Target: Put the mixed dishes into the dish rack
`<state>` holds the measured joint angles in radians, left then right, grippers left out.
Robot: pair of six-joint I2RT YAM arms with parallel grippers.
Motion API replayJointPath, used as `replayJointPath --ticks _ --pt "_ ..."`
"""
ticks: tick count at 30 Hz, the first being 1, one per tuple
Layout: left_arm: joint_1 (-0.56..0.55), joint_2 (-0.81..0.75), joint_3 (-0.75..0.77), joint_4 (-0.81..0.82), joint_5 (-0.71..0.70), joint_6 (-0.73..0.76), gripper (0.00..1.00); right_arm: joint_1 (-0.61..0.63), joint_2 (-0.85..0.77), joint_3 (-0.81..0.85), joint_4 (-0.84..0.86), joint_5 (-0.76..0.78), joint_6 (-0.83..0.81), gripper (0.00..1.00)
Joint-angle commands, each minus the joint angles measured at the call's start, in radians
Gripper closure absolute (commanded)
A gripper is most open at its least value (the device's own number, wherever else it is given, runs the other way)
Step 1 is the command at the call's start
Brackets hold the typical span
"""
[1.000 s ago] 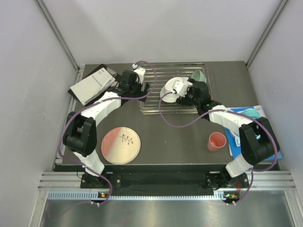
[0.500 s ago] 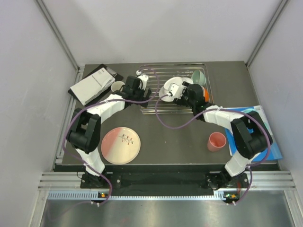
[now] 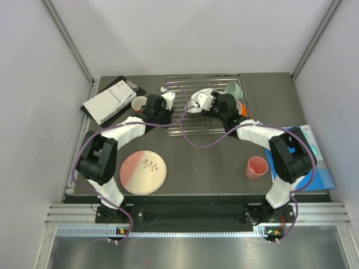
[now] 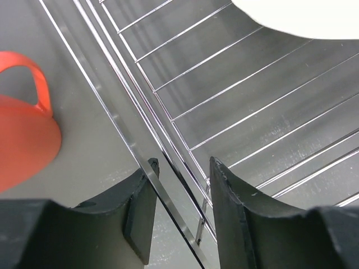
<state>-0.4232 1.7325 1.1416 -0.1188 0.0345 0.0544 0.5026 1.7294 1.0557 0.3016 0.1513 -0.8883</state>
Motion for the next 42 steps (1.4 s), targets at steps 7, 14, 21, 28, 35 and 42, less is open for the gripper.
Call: replayJointPath --ticks 7,14,21,28,35,42 --pt "-0.008 -0.036 -0.055 -0.064 0.087 0.073 0.58 0.008 0.067 0.162 -0.022 -0.010 0.028 0.85" --pt "-0.008 -0.076 -0.085 -0.091 0.097 0.108 0.60 0.008 0.093 0.220 -0.064 -0.012 0.029 0.98" --pt "-0.008 -0.093 -0.086 -0.110 0.084 0.117 0.59 0.008 0.076 0.193 -0.087 -0.012 0.045 1.00" --pt "-0.006 -0.100 -0.094 -0.125 0.056 0.119 0.59 0.002 -0.071 0.191 -0.150 -0.021 0.011 1.00" --pt "-0.003 -0.122 -0.092 -0.140 0.030 0.117 0.58 -0.016 -0.171 0.188 -0.193 -0.035 0.000 1.00" --pt "0.006 -0.123 -0.085 -0.153 0.021 0.105 0.58 -0.052 -0.228 0.122 -0.154 -0.012 -0.004 1.00"
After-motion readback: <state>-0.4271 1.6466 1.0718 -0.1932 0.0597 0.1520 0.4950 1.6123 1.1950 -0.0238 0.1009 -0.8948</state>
